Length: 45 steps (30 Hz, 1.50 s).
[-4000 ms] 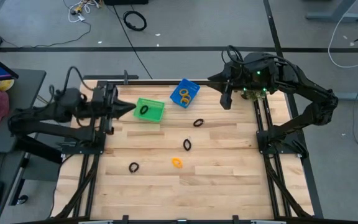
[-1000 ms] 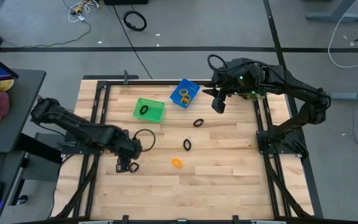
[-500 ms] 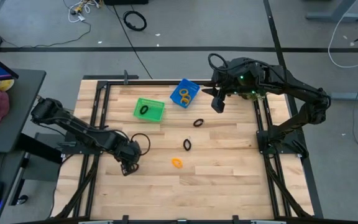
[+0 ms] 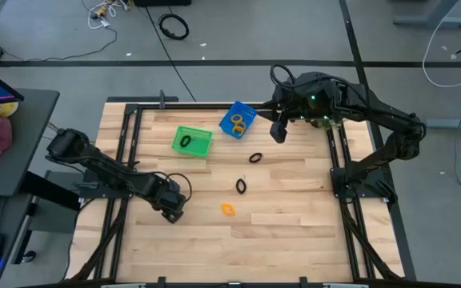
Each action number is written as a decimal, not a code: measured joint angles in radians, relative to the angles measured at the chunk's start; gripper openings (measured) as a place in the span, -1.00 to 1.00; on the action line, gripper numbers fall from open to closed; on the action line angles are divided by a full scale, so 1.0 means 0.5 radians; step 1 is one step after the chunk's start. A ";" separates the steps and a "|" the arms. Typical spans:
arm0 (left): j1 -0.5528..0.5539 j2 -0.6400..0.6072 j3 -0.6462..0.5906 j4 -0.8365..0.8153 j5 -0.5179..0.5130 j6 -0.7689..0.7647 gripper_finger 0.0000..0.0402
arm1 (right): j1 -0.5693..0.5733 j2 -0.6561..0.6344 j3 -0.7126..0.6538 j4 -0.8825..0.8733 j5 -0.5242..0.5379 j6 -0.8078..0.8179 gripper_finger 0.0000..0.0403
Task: Sort spring keychains into baskets
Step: Put the black spring keychain into the green basket
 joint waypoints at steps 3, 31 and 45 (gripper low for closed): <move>-0.001 0.100 0.006 0.110 0.031 0.005 -0.14 | 0.000 0.000 0.000 0.001 0.000 0.013 -0.48; -0.002 0.195 0.233 -0.152 0.048 0.378 -0.96 | 0.000 0.000 0.000 0.004 0.002 0.040 -0.48; 0.002 0.064 1.351 -1.412 -0.360 0.805 -0.97 | 0.001 0.000 0.000 0.004 0.002 -0.075 -0.48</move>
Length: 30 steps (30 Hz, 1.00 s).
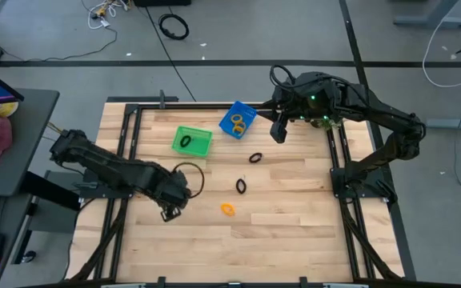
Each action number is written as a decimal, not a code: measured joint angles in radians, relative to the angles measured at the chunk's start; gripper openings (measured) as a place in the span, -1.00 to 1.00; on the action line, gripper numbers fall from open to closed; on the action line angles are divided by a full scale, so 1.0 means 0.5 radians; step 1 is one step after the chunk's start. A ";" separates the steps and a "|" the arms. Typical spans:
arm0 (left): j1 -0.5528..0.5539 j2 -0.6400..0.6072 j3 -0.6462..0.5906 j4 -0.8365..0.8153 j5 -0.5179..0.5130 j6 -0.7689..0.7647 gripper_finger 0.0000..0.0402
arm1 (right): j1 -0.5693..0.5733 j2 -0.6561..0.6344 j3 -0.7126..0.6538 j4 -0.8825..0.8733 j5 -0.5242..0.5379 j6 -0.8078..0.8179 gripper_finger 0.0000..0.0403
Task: Sort spring keychains into baskets
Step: Put the black spring keychain into the green basket
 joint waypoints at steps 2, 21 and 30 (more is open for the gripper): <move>0.000 -0.013 0.182 -0.105 -0.097 0.041 -0.97 | -0.001 0.000 0.000 0.001 0.000 -0.018 -0.48; -0.326 -0.462 0.432 0.012 -1.923 -0.248 -0.97 | 0.000 0.000 -0.001 0.005 0.001 -0.059 -0.48; -0.527 -0.752 -0.078 0.258 -2.626 -0.808 -0.98 | -0.001 0.000 -0.001 0.117 0.001 -0.075 -0.48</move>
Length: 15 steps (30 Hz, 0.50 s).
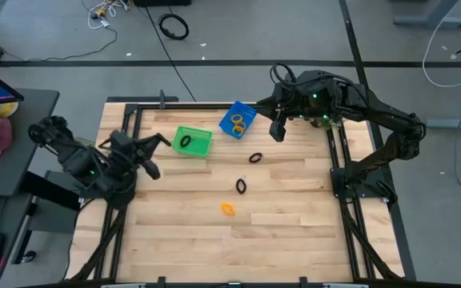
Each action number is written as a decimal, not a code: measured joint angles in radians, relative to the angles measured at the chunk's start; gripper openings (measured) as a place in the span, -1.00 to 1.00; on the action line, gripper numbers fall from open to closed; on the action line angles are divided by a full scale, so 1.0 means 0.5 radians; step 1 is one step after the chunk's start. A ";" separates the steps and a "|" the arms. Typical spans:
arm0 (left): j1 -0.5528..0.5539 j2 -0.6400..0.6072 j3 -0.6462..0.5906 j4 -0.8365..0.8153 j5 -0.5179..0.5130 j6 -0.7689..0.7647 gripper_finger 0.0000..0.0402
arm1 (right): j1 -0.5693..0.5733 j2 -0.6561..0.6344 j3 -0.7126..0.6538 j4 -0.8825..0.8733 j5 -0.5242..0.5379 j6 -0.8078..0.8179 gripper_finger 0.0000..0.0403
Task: Sort spring keychains into baskets
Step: Put the black spring keychain into the green basket
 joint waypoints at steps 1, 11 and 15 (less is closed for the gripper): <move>0.025 0.000 -0.039 0.035 -0.008 -0.010 -0.98 | 0.000 0.000 0.000 0.005 0.000 0.000 -0.48; 0.446 -0.007 -0.122 0.260 0.003 0.070 -0.98 | 0.000 0.000 0.000 0.017 0.000 0.000 -0.48; 0.764 -0.008 -0.046 0.321 0.119 0.287 -0.98 | 0.000 0.000 0.000 0.027 0.000 0.000 -0.48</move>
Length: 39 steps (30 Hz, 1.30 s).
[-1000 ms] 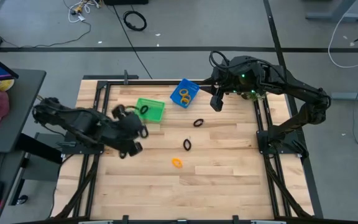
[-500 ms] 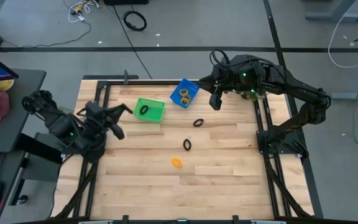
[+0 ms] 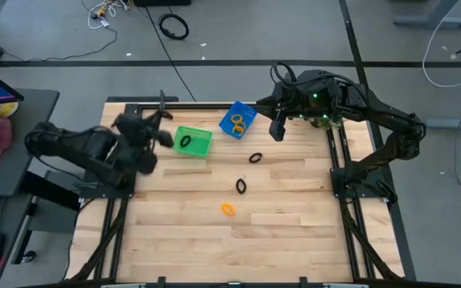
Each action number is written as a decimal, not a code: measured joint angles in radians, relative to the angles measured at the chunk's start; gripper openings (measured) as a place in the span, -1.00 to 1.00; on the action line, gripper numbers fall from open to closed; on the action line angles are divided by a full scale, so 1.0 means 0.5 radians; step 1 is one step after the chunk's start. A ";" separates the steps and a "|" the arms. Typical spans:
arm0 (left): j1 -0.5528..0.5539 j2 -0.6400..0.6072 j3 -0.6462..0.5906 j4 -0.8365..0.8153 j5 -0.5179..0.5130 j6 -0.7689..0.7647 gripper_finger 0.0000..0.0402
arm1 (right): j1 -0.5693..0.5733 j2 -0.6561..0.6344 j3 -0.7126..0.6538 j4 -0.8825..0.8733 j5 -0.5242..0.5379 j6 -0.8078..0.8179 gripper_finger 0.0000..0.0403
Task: Sort spring keychains into baskets
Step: Put the black spring keychain into the green basket
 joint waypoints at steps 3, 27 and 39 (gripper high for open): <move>0.237 0.000 0.008 0.161 0.068 0.208 -0.98 | 0.000 0.000 0.000 0.003 0.000 -0.001 -0.48; 1.518 0.191 0.329 0.678 1.707 0.962 -0.98 | 0.000 0.000 0.000 0.052 -0.013 -0.020 -0.48; 1.862 0.798 0.869 -0.312 2.462 0.979 -0.98 | 0.001 0.000 0.000 0.052 -0.055 -0.024 -0.48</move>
